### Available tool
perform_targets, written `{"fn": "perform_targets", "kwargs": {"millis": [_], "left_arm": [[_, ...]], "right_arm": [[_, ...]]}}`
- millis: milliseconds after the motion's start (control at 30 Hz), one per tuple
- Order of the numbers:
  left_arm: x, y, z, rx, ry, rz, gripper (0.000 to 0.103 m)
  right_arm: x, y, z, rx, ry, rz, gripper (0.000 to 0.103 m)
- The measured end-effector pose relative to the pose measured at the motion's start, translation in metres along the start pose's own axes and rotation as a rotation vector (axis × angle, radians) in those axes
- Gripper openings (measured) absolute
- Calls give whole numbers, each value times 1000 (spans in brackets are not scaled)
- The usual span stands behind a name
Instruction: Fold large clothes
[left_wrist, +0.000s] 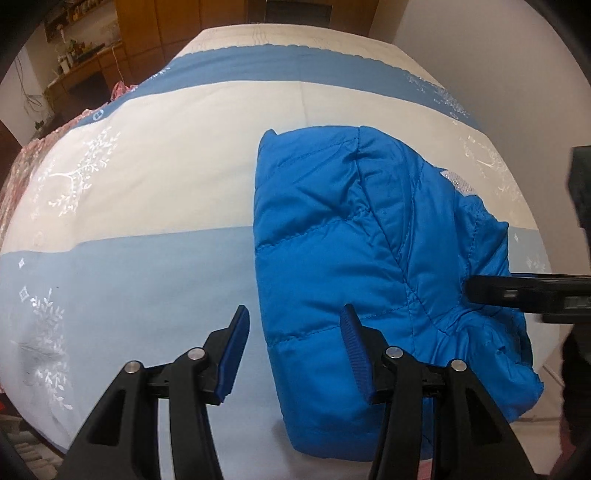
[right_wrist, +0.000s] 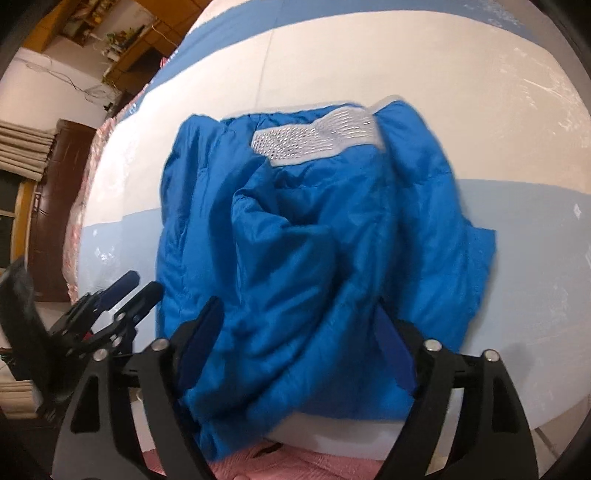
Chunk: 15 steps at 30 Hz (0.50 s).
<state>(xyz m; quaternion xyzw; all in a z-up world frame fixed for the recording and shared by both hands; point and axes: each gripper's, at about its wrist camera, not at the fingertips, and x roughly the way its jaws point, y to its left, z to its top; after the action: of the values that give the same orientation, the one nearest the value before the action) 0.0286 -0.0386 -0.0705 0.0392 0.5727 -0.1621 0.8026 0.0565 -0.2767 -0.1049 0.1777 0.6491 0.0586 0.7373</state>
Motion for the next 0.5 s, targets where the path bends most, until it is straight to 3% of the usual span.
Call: {"fn": "perform_targets", "kwargs": {"millis": [33, 100, 200, 333, 500], "left_arm": [[1, 2, 0, -2, 0, -4, 51], [-2, 5, -4, -4, -2, -5, 51], [-3, 11, -3, -27, -7, -9, 51], [-14, 19, 2, -67, -34, -29, 51], [-31, 5, 6, -54, -71, -87, 51]], "right_arm": [[4, 2, 2, -5, 1, -9, 55], [4, 8, 5, -30, -13, -21, 31], [-8, 19, 5, -90, -54, -32, 15], [-38, 36, 0, -200, -136, -45, 11], [-79, 28, -5, -233, -203, -29, 10]]}}
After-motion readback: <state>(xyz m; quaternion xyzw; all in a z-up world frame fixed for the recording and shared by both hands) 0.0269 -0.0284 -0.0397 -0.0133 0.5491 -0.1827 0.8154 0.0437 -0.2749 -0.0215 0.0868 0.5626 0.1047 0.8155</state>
